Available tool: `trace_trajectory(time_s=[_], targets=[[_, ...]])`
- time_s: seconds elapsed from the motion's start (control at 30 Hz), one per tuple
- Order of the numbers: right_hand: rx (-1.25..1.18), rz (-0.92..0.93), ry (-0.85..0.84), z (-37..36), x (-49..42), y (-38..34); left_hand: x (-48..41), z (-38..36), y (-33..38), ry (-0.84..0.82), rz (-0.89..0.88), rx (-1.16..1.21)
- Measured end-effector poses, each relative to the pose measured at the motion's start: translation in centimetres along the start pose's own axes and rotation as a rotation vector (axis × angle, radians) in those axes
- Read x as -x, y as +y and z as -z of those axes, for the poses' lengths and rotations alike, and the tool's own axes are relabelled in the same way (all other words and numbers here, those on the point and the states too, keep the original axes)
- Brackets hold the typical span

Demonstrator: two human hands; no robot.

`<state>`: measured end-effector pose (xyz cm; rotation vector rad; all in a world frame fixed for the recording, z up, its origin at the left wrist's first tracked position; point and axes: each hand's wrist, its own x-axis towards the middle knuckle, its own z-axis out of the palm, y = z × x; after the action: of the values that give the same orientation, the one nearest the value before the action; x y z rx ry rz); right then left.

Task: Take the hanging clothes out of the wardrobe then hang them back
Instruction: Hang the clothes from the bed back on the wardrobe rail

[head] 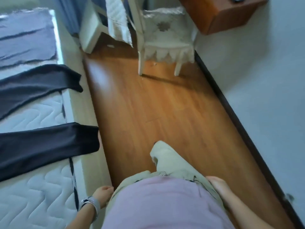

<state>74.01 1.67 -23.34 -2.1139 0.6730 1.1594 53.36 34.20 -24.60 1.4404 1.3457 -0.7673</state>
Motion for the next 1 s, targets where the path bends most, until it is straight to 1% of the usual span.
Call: trace_trajectory(time_s=[0.07,0.13,0.2,0.23,0.3,0.37,0.43,0.5,0.57,0.6,0.67,0.7,0.83,0.93,1.0], targets=[[0.12,-0.015,-0.044,2.0,-2.2,-4.4,0.0,1.2,4.3,0.047,-0.04,0.149],[0.21,-0.027,-0.045,3.1,-4.2,-10.2,0.0,2.8,8.4,0.105,-0.113,0.301],[0.283,0.037,-0.019,2.6,-5.3,-16.7,0.1,4.7,11.2,0.214,-0.154,0.449],[0.311,0.083,-0.033,1.7,-5.9,-20.4,-0.4,5.7,11.9,0.262,-0.156,0.506],[0.348,0.183,-0.089,-1.1,-6.6,-27.4,-1.8,7.5,12.1,0.293,-0.096,0.505],[0.385,0.277,-0.134,-5.1,-6.9,-33.9,-3.4,9.0,11.7,0.284,0.018,0.508],[0.439,0.387,-0.173,-9.3,-6.9,-39.6,-5.3,10.6,11.4,0.272,0.111,0.597],[0.441,0.466,-0.19,-13.2,-6.4,-44.4,-6.6,13.3,12.0,0.249,0.18,0.679],[0.486,0.494,-0.229,-16.6,-5.4,-48.3,-7.5,16.5,12.9,0.195,0.225,0.72],[0.543,0.497,-0.269,-18.0,-5.0,-49.7,-7.8,18.1,13.5,0.199,0.228,0.729],[0.691,0.505,-0.353,-20.7,-4.7,-52.6,-9.1,21.7,14.9,0.256,0.212,0.799],[0.761,0.507,-0.376,-21.7,-4.5,-54.0,-9.9,23.4,15.4,0.289,0.215,0.878],[0.853,0.507,-0.33,-24.2,-5.1,-59.5,-12.1,29.8,18.5,0.375,0.201,0.997],[0.961,0.465,-0.288,-25.8,-6.4,-64.0,-13.6,32.9,20.8,0.39,0.171,1.068],[1.071,0.434,-0.273,-27.0,-7.7,-67.3,-15.1,33.6,21.7,0.367,0.213,1.069]])
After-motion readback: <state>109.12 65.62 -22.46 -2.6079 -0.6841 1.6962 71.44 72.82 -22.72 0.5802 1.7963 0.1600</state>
